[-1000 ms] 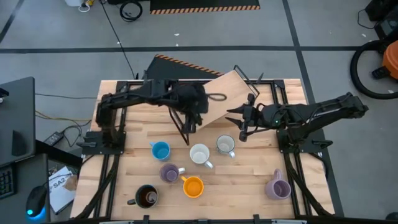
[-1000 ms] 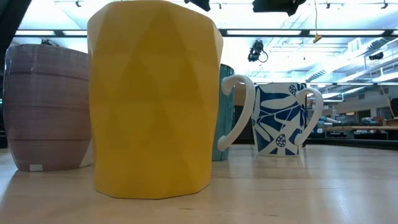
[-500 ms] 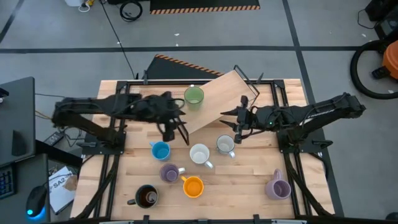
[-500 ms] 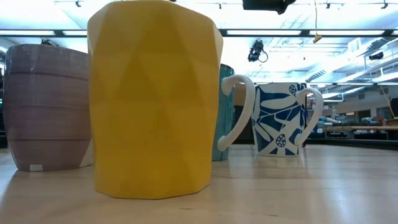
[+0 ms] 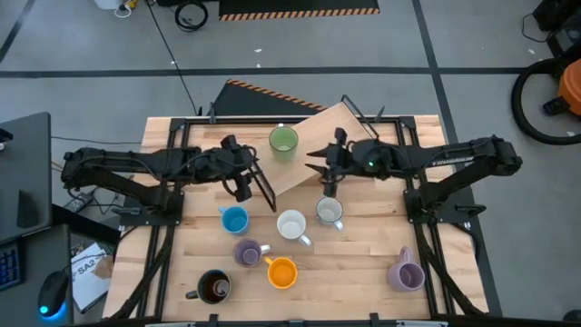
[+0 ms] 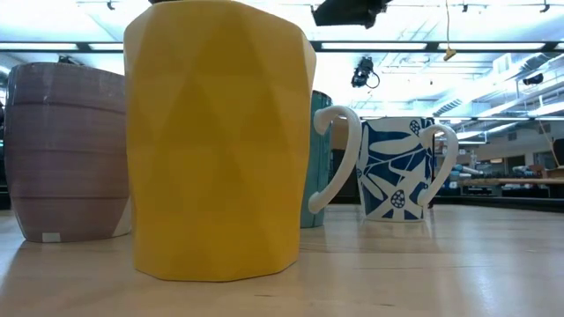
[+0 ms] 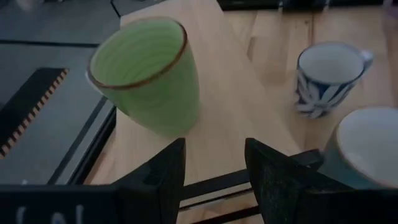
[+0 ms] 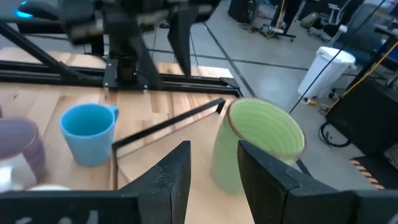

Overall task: Place coffee mugs
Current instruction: Put the green mug on the shelf

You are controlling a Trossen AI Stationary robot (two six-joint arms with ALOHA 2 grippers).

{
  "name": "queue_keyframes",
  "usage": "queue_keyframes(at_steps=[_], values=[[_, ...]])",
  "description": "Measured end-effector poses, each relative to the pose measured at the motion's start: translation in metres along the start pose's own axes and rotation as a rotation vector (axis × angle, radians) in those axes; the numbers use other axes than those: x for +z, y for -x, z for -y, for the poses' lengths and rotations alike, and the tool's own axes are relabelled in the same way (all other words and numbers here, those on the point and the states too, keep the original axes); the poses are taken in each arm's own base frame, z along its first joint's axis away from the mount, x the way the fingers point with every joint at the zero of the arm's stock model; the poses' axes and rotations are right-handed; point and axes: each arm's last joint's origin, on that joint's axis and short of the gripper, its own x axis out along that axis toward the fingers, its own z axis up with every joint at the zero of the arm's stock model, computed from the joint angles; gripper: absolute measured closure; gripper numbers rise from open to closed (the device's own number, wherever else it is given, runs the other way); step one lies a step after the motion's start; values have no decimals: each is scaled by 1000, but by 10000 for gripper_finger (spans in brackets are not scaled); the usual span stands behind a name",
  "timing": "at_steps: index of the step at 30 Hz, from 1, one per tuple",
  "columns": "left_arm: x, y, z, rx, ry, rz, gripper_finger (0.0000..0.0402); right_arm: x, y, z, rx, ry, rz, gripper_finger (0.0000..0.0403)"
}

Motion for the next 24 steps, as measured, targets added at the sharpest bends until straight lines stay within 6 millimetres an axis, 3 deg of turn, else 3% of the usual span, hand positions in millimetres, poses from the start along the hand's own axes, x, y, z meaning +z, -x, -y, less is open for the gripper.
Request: queue_keyframes(at_steps=[5, 12, 19, 24], values=[[-13, -6, -1, 6, -28, 21, 230, 10, -14, 8, 26, 6, -64, 265], [-23, -4, -26, 64, 17, 138, 230, 12, -38, 24, 26, 33, -98, 265], [-30, -19, -56, 54, 77, 137, 230, 28, -36, 56, 38, 39, -28, 262], [-36, -38, -69, 8, 82, 97, 230, 26, -43, 74, 42, 19, -61, 260]])
